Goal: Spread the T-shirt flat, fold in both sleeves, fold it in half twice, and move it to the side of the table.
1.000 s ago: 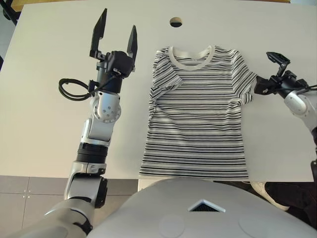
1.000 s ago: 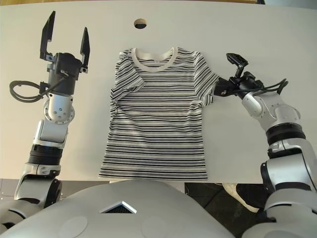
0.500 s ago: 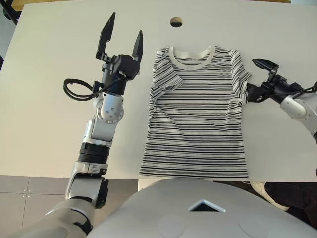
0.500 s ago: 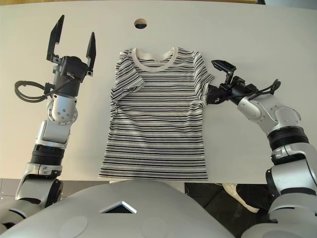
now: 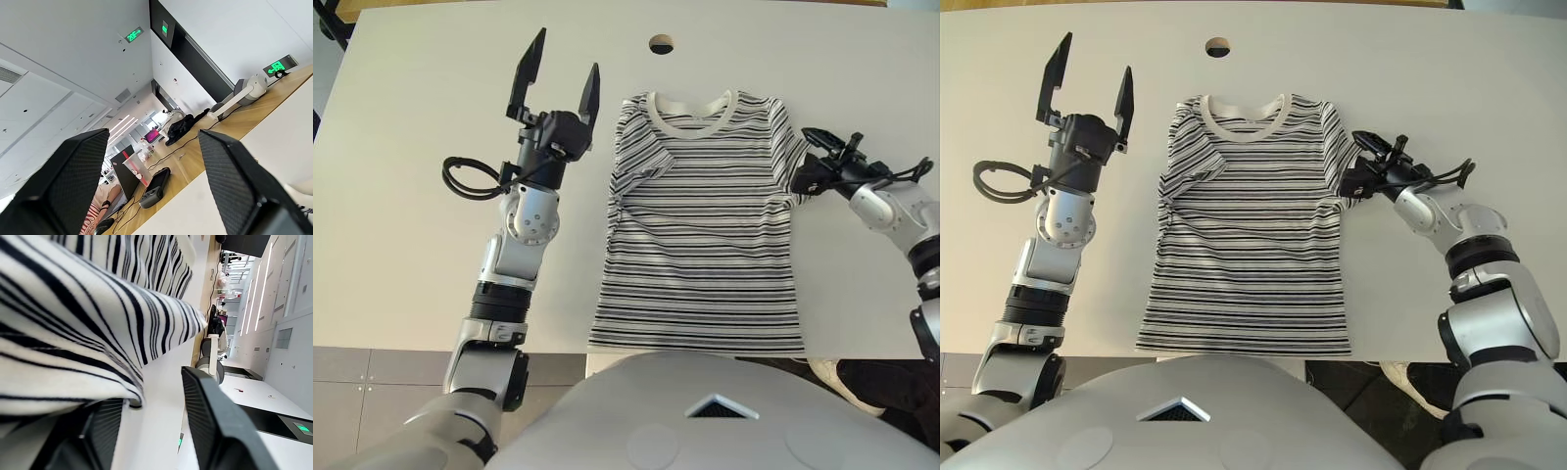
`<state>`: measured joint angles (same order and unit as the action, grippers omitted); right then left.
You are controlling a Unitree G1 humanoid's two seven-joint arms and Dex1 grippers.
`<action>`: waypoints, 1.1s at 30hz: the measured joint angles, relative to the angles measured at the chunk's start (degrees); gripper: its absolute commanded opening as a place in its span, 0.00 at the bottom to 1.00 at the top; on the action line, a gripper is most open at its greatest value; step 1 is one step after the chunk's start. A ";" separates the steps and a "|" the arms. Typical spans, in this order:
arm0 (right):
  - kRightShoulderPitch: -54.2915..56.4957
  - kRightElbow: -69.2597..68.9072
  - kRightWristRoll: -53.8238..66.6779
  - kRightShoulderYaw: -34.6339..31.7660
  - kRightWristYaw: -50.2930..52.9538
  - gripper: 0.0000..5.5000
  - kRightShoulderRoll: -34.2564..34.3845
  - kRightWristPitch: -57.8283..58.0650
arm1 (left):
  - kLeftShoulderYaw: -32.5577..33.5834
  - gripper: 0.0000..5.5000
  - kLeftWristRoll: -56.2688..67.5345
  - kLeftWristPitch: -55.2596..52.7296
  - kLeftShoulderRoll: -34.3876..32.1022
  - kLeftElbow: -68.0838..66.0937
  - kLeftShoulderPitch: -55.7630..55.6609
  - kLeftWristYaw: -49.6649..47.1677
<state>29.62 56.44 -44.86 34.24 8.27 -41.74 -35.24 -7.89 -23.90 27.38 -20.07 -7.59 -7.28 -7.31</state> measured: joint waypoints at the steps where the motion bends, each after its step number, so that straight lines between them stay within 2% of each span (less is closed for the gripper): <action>1: 0.45 0.44 -0.03 0.31 -0.02 0.22 0.02 -0.31 | -0.06 0.62 0.00 0.01 0.03 0.00 0.00 0.02; 12: 1.76 2.06 1.42 0.37 0.08 0.02 -0.20 -2.06 | -0.88 0.62 -0.02 0.12 1.04 0.01 0.11 0.05; 19: -0.78 0.30 4.22 -1.80 1.33 0.02 -1.38 -2.40 | -0.89 0.62 -0.02 0.22 1.07 0.14 0.43 0.13; 23: -6.68 -5.85 7.82 -5.79 2.54 0.02 -2.96 -4.34 | -0.87 0.62 0.01 0.30 1.06 0.33 0.45 0.34; 33: -14.18 -19.25 7.92 -11.16 2.92 0.02 -3.31 -1.42 | -0.57 0.62 0.02 0.47 0.50 0.42 0.86 0.48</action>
<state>15.44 37.19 -36.94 23.08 11.19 -45.05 -36.66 -8.46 -23.87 27.84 -19.56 -7.17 -6.43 -6.83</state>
